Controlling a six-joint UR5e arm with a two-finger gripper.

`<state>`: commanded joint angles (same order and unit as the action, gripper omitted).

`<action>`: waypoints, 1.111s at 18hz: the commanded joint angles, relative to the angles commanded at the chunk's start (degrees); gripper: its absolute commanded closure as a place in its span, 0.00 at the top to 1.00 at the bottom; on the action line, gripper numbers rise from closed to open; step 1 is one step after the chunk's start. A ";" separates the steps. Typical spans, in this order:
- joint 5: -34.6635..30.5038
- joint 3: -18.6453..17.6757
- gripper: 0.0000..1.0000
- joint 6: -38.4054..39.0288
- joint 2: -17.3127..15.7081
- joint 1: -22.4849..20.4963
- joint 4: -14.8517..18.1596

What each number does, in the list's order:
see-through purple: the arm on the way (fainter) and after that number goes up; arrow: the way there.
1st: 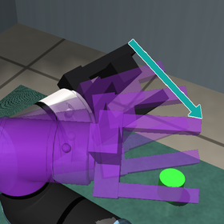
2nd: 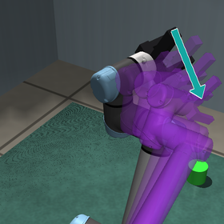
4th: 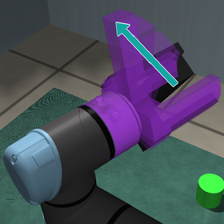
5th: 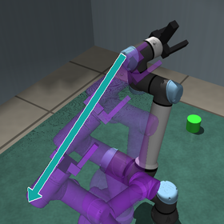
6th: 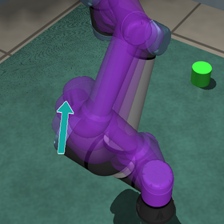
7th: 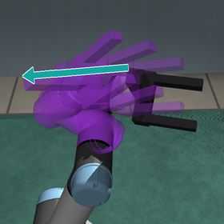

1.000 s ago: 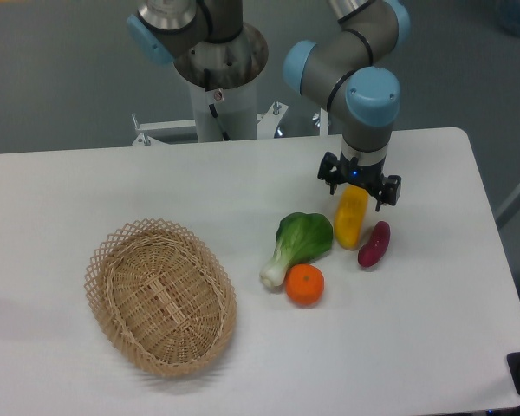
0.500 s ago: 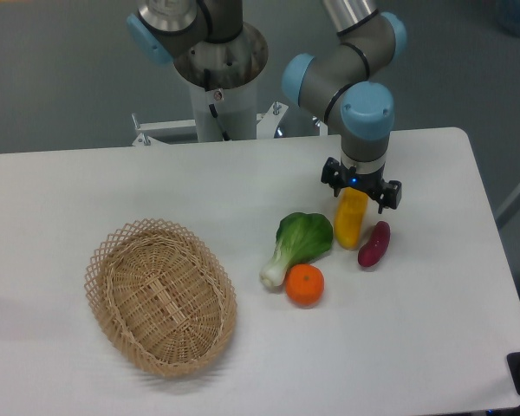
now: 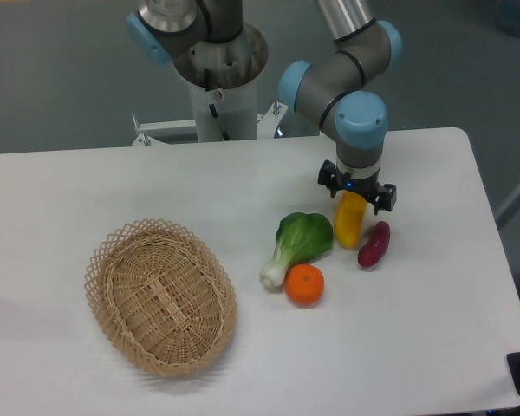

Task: Pick up the mango from the table
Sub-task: 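Lower the gripper around the yellow mango and close on it, then lift the grasped yellow mango up off the table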

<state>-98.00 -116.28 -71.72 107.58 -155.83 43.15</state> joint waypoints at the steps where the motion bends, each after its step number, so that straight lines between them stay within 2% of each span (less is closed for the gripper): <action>1: 0.00 0.00 1.00 0.00 0.09 0.00 -0.09; 2: 0.00 0.00 0.96 0.09 0.09 0.09 0.00; 3: 0.00 0.00 0.81 0.26 0.09 0.09 -0.09; 4: 0.00 0.09 0.57 0.09 0.00 0.09 0.00; 5: 0.09 0.17 0.44 -0.17 -0.09 0.09 0.00; 7: 0.00 0.26 0.33 -0.26 -0.09 0.09 0.00; 12: 0.00 0.97 0.24 -0.61 -0.35 0.00 0.09; 16: 0.00 2.02 0.24 -2.19 -1.31 -0.44 0.26; 18: 0.44 3.51 0.24 -4.56 -3.94 -1.05 1.84; 20: 2.01 6.48 0.24 -4.84 -5.18 -2.11 5.52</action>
<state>-95.99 -109.79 -76.56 102.40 -157.94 48.67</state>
